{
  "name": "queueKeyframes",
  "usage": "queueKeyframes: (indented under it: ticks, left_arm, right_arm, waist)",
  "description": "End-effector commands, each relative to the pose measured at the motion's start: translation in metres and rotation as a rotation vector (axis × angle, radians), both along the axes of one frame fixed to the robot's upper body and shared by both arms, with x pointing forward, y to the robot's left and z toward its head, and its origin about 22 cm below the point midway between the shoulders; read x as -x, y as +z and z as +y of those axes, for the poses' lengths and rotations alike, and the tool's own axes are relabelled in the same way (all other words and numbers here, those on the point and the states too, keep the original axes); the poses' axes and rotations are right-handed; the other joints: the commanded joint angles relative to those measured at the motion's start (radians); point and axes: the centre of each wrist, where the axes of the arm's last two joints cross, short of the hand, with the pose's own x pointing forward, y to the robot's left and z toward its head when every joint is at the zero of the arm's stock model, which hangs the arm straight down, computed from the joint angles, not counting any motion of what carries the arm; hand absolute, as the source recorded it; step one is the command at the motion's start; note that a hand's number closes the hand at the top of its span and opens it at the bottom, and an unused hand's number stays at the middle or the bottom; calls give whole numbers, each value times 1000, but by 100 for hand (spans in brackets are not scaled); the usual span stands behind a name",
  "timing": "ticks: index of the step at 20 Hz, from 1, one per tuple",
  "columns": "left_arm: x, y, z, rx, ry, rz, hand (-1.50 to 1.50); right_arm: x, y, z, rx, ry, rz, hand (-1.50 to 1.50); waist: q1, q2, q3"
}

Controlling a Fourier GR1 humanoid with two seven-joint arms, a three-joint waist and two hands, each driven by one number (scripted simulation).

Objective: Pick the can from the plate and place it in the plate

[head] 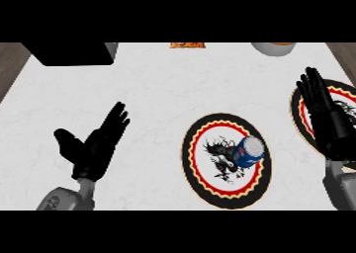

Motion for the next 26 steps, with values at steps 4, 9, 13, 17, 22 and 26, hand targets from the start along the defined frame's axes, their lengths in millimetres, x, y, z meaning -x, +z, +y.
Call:
queueKeyframes:
  ticks: [4, 9, 13, 17, 22, 26]
  left_arm:
    - [-21, 56, 10, -213, -139, -332, 0]
    - [-31, 81, 5, -315, -265, -476, 0]
    - [-36, 86, 18, -351, -265, -491, 0]
    - [-32, 78, 34, -340, -234, -491, 0]
    - [-31, 78, 52, -351, -197, -474, 0]
    - [-21, 62, 56, -381, -182, -469, 0]
  right_arm:
    - [7, -67, 7, -82, 203, 637, -150]
    - [-8, -44, -18, 515, 456, 866, -150]
    - [-47, 7, -1, 828, 591, 766, -150]
    - [-89, 33, 39, 924, 679, 782, -150]
    - [-115, 43, 87, 1040, 731, 865, -150]
    - [-137, 53, 102, 1002, 800, 1050, -150]
  waist:
    - [115, 68, -6]
    - [171, 72, -14]
    - [157, 61, -12]
    - [108, 54, -12]
    - [57, 45, -12]
    - [57, 44, -13]
